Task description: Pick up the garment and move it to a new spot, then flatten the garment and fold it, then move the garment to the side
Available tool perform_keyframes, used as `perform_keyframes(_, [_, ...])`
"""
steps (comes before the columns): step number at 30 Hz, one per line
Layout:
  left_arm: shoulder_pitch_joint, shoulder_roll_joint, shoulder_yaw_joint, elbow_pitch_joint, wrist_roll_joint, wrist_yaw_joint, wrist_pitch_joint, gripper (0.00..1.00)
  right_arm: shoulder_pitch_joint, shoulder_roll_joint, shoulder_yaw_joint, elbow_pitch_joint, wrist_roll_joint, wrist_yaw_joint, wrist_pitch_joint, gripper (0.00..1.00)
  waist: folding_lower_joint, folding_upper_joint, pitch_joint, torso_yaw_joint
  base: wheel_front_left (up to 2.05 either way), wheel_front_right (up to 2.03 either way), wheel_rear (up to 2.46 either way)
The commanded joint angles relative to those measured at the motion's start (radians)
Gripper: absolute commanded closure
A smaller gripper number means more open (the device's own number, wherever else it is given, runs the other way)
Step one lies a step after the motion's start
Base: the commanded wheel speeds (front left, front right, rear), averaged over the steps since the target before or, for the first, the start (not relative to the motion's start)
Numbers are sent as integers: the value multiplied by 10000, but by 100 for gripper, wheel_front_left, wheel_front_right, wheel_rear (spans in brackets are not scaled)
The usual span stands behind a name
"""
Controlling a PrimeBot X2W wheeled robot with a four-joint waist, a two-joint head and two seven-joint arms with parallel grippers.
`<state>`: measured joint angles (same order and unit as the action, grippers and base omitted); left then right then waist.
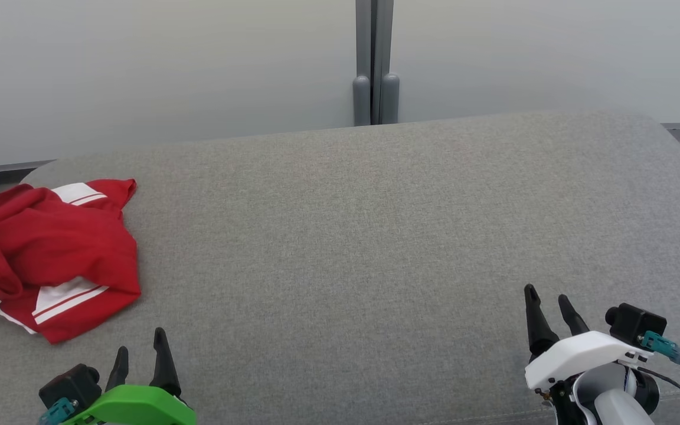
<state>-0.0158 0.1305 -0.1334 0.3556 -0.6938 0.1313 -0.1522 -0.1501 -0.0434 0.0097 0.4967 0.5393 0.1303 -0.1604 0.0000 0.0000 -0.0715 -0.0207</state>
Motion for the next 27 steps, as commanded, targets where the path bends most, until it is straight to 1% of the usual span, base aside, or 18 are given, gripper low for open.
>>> perform_keyframes(1, [-42,117,-75,-60,266,81,-101,0,-217,-53,29,0,-318,5,-119,0,0,0,-18,-3,0,0,0])
perform_keyframes(19, [-155,346,-527,134,1493,410,-443,0,-289,-74,261,358,-1732,5,-532,0,0,0,-133,66,0,0,0])
perform_keyframes(27, [-221,426,-791,86,1941,272,-637,0,-314,-79,385,524,-2221,5,-667,0,0,0,-168,89,0,0,0])
